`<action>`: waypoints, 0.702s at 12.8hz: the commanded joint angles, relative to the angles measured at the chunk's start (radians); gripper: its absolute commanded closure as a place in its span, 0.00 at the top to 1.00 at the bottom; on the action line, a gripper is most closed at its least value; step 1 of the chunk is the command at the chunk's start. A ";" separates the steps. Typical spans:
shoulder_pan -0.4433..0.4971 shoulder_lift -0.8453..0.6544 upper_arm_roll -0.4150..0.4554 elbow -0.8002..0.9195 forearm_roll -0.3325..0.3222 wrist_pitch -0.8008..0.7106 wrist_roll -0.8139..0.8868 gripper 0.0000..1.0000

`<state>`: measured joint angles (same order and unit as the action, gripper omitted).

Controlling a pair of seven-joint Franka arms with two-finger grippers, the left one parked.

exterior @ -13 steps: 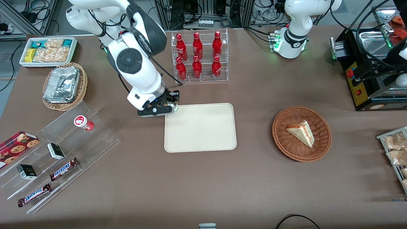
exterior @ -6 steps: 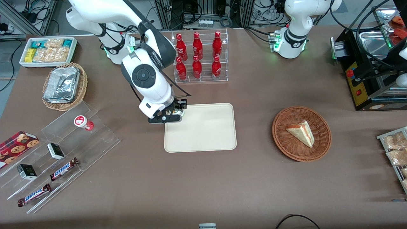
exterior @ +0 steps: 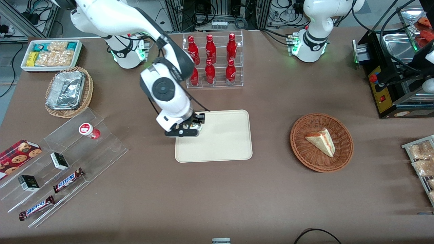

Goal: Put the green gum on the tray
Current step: 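Carry the held green cup over the beige tray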

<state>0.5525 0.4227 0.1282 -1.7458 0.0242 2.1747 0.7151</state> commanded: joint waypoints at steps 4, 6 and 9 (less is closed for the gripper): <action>0.079 0.109 -0.001 0.029 -0.142 0.108 0.205 0.00; 0.093 0.139 -0.001 0.029 -0.144 0.149 0.219 0.00; 0.095 0.157 -0.001 0.029 -0.142 0.172 0.222 0.00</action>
<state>0.6413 0.5609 0.1286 -1.7444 -0.0946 2.3356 0.9084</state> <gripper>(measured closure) 0.410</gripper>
